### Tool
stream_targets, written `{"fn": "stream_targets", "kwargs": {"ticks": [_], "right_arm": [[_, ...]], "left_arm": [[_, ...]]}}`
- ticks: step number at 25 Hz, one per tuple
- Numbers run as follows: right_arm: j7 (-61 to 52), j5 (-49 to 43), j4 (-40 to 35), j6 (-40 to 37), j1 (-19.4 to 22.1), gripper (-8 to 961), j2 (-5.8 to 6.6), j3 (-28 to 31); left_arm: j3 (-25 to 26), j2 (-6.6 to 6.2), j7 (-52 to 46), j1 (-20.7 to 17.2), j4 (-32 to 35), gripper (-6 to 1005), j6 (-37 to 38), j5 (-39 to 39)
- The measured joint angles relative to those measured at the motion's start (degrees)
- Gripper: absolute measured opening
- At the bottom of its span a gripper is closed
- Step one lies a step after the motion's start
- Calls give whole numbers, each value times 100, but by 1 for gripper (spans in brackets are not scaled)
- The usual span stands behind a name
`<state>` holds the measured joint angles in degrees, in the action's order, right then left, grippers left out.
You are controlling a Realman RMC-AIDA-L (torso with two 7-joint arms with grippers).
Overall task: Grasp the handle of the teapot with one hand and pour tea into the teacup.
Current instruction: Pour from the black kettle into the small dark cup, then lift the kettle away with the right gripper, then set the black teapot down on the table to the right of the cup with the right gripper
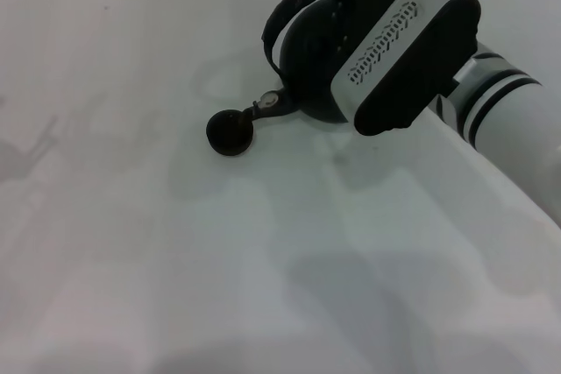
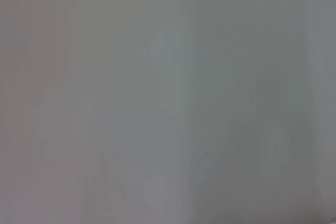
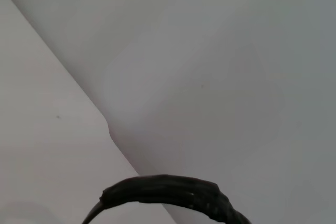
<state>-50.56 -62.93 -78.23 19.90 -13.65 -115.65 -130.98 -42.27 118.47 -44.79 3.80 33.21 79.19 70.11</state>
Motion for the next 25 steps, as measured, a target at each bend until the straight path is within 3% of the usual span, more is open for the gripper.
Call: {"fn": "stream_targets", "kwargs": {"ticks": [11, 18, 20, 25], "right_arm": [[-782, 18, -41, -861, 362, 111, 10, 733], [-1300, 165, -59, -2154, 824, 111, 31, 1727], [-1323, 530, 76, -2891, 983, 111, 41, 2173], [-1337, 898, 353, -3573, 1094, 110, 49, 2498]], "left_arm": [[0, 0, 12, -68, 0, 874, 0, 3], [-1, 0, 14, -72, 0, 874, 0, 3], [0, 0, 14, -64, 1, 874, 0, 3], [0, 0, 14, -51, 0, 874, 0, 3]]}}
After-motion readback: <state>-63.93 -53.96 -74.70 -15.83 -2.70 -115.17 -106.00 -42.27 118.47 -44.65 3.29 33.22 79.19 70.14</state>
